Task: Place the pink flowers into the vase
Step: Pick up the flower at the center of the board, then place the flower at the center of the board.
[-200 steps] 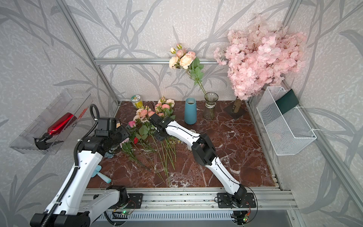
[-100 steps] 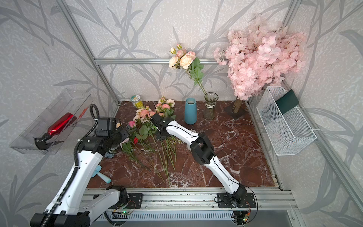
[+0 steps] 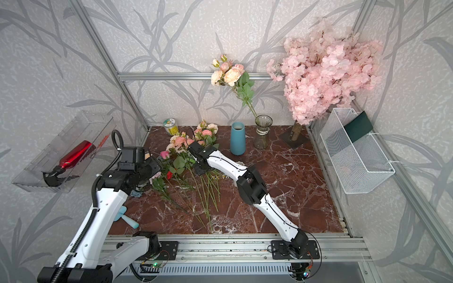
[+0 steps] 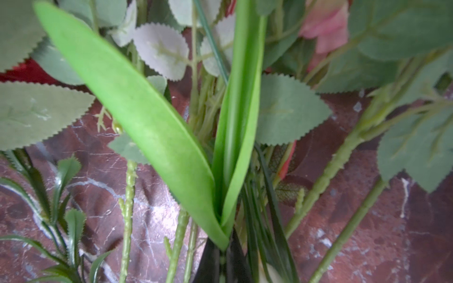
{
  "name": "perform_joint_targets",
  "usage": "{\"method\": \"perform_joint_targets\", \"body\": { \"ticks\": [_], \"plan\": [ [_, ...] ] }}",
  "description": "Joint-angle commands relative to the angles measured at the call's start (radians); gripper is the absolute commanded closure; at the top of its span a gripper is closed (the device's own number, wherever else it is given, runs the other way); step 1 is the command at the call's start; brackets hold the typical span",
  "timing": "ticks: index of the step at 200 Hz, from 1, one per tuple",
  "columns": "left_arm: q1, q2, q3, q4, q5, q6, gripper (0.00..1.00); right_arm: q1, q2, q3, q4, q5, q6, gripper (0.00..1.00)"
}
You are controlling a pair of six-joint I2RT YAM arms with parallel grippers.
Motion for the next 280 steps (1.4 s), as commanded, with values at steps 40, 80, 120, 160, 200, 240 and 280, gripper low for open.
{"method": "perform_joint_targets", "body": {
  "ticks": [40,80,120,160,200,240,280],
  "plan": [
    [0.003,-0.035,0.004,0.000,0.003,0.006,0.33,0.023,-0.297,-0.195,0.106,-0.077,0.011,1.00],
    [0.006,-0.048,0.018,-0.005,-0.017,0.003,0.33,0.083,-0.322,-0.196,0.126,-0.162,0.023,1.00],
    [0.006,-0.089,0.034,-0.006,-0.029,0.005,0.32,0.141,-0.214,-0.046,0.101,-0.233,0.058,1.00],
    [0.005,-0.107,0.065,-0.054,-0.068,0.016,0.32,0.159,-0.085,0.115,0.061,-0.274,0.084,1.00],
    [0.006,-0.112,0.077,-0.072,-0.082,0.021,0.32,0.160,0.013,0.190,0.042,-0.333,0.119,0.99],
    [0.006,-0.107,0.064,-0.053,-0.065,0.018,0.32,0.191,-0.012,0.192,0.011,-0.246,0.082,0.67],
    [0.006,-0.084,0.070,-0.045,-0.060,0.019,0.31,0.174,-0.147,0.096,0.039,-0.168,0.045,0.62]
  ]
}}
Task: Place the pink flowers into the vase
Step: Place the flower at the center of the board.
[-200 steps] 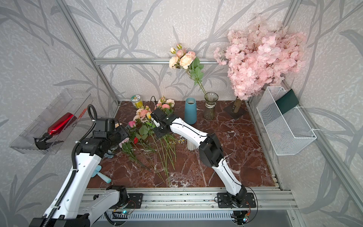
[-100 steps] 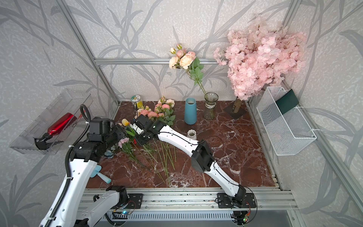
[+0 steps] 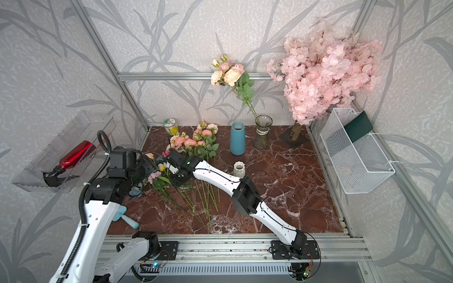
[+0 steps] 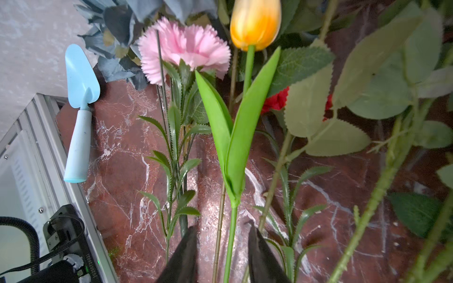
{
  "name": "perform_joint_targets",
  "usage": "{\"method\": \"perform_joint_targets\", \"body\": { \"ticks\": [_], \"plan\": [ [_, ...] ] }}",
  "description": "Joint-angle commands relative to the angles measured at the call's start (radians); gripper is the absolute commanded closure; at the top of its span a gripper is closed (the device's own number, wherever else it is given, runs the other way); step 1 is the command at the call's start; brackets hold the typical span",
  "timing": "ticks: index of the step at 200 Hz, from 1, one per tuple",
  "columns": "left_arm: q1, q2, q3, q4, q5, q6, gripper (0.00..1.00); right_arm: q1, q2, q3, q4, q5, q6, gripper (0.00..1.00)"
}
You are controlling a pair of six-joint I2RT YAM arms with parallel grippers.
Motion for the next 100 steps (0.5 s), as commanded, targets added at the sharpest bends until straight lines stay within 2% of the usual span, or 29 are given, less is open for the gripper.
{"method": "perform_joint_targets", "body": {
  "ticks": [1,22,41,62,83,100],
  "plan": [
    [0.005,0.014,0.021,-0.003,-0.010,0.009,0.31,-0.013,-0.130,-0.037,0.003,0.067,-0.027,0.62],
    [0.005,0.037,0.019,0.020,0.022,-0.004,0.31,-0.013,-0.212,-0.084,-0.009,0.171,-0.043,0.62],
    [0.004,0.078,0.011,0.056,0.063,-0.019,0.32,-0.053,-0.334,-0.213,0.036,0.290,-0.056,0.63],
    [-0.017,0.154,0.018,0.093,0.089,-0.028,0.35,-0.086,-0.507,-0.425,0.141,0.390,-0.060,0.66],
    [-0.043,0.237,0.034,0.135,0.097,-0.045,0.36,-0.130,-0.717,-0.688,0.302,0.405,-0.076,0.73],
    [-0.056,0.315,0.053,0.185,0.120,-0.065,0.37,-0.160,-0.895,-0.864,0.401,0.402,-0.094,0.73]
  ]
}}
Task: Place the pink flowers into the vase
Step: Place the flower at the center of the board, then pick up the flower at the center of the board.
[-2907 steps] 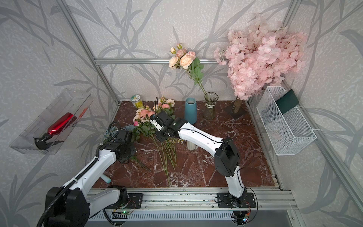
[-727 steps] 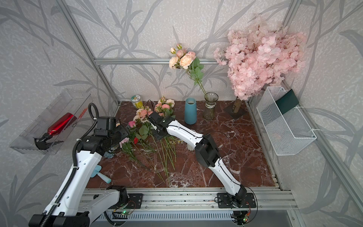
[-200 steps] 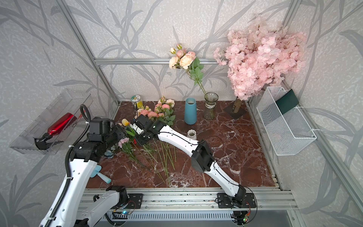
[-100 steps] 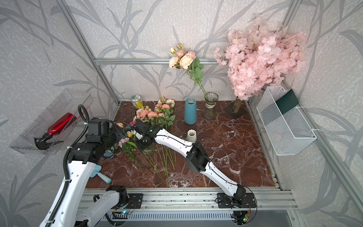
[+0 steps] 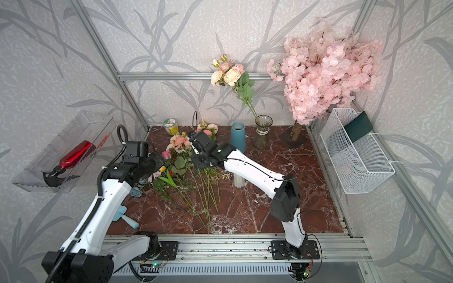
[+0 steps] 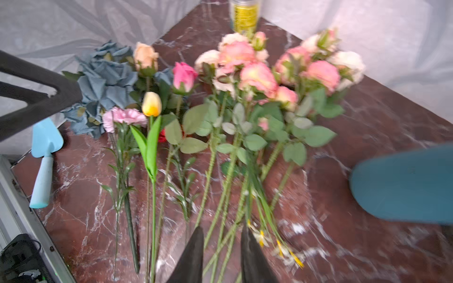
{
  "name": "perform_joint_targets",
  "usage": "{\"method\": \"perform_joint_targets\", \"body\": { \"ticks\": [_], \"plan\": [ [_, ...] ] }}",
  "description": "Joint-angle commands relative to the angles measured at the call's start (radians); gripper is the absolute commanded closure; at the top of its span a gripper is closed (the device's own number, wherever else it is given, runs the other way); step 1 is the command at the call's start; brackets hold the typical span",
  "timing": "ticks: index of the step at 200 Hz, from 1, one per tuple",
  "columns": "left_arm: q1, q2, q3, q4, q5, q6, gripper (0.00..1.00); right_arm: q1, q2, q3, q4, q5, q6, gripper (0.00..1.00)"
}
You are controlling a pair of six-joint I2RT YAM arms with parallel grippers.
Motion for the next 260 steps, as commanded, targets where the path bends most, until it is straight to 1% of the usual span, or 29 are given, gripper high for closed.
{"method": "perform_joint_targets", "body": {
  "ticks": [1,17,33,52,76,98,120,150,191,260],
  "plan": [
    [-0.020,0.083,0.047,0.084,0.037,-0.037,0.37,-0.036,-0.205,-0.188,0.176,0.058,-0.033,0.73],
    [-0.028,0.172,0.078,0.125,0.061,-0.060,0.38,-0.071,-0.303,-0.256,0.160,0.041,-0.036,0.72],
    [-0.042,0.270,0.119,0.163,0.085,-0.085,0.38,-0.102,-0.365,-0.308,0.125,0.037,-0.038,0.71],
    [-0.072,0.395,0.202,0.172,0.104,-0.105,0.39,-0.138,-0.431,-0.391,0.123,0.017,-0.025,0.71],
    [-0.114,0.548,0.314,0.157,0.100,-0.120,0.41,-0.180,-0.492,-0.480,0.131,-0.031,0.012,0.71],
    [-0.137,0.643,0.390,0.134,0.072,-0.123,0.43,-0.189,-0.528,-0.537,0.138,-0.046,0.027,0.71],
    [-0.167,0.696,0.443,0.082,0.022,-0.111,0.45,-0.206,-0.544,-0.578,0.135,-0.056,0.045,0.71],
    [-0.213,0.718,0.453,0.035,-0.041,-0.092,0.46,-0.236,-0.559,-0.618,0.154,-0.095,0.062,0.71],
    [-0.250,0.768,0.425,0.058,-0.002,-0.119,0.50,-0.260,-0.560,-0.628,0.165,-0.125,0.077,0.72],
    [-0.290,0.846,0.457,0.056,-0.006,-0.145,0.51,-0.275,-0.581,-0.642,0.164,-0.118,0.081,0.72]
  ]
}}
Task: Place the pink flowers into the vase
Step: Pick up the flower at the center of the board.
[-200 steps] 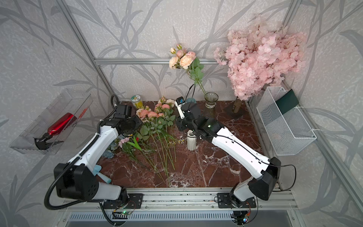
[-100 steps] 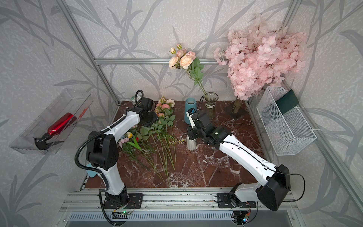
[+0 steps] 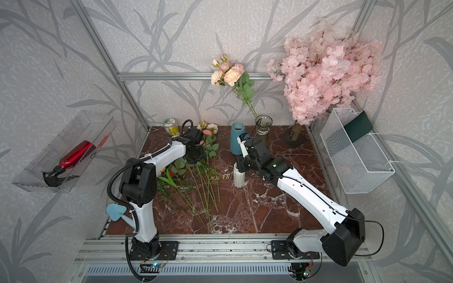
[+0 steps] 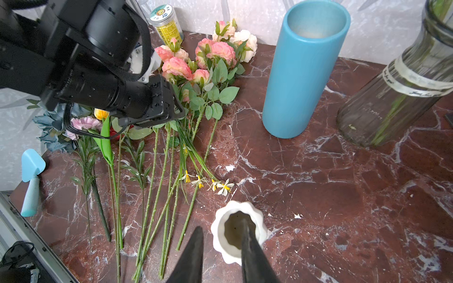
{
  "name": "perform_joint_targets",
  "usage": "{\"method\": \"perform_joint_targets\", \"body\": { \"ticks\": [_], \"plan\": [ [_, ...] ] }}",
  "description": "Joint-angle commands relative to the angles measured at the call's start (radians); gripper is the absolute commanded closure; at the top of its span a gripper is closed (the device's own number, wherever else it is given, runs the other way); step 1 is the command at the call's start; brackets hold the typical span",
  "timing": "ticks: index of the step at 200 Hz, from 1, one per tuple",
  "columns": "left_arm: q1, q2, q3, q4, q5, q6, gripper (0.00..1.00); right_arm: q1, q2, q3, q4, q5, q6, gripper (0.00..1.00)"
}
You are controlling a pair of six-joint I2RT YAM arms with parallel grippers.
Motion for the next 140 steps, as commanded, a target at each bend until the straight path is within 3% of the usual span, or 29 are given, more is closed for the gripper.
{"method": "perform_joint_targets", "body": {
  "ticks": [1,83,140],
  "plan": [
    [-0.013,0.011,0.034,-0.019,-0.020,-0.027,0.52,-0.010,-0.032,-0.016,0.018,-0.003,0.012,0.72],
    [-0.044,0.072,0.065,-0.014,-0.004,-0.037,0.66,-0.026,-0.044,-0.029,0.030,-0.016,0.019,0.73],
    [-0.063,0.045,0.054,-0.031,-0.038,-0.041,0.68,-0.038,-0.053,-0.036,0.033,-0.031,0.026,0.73]
  ]
}}
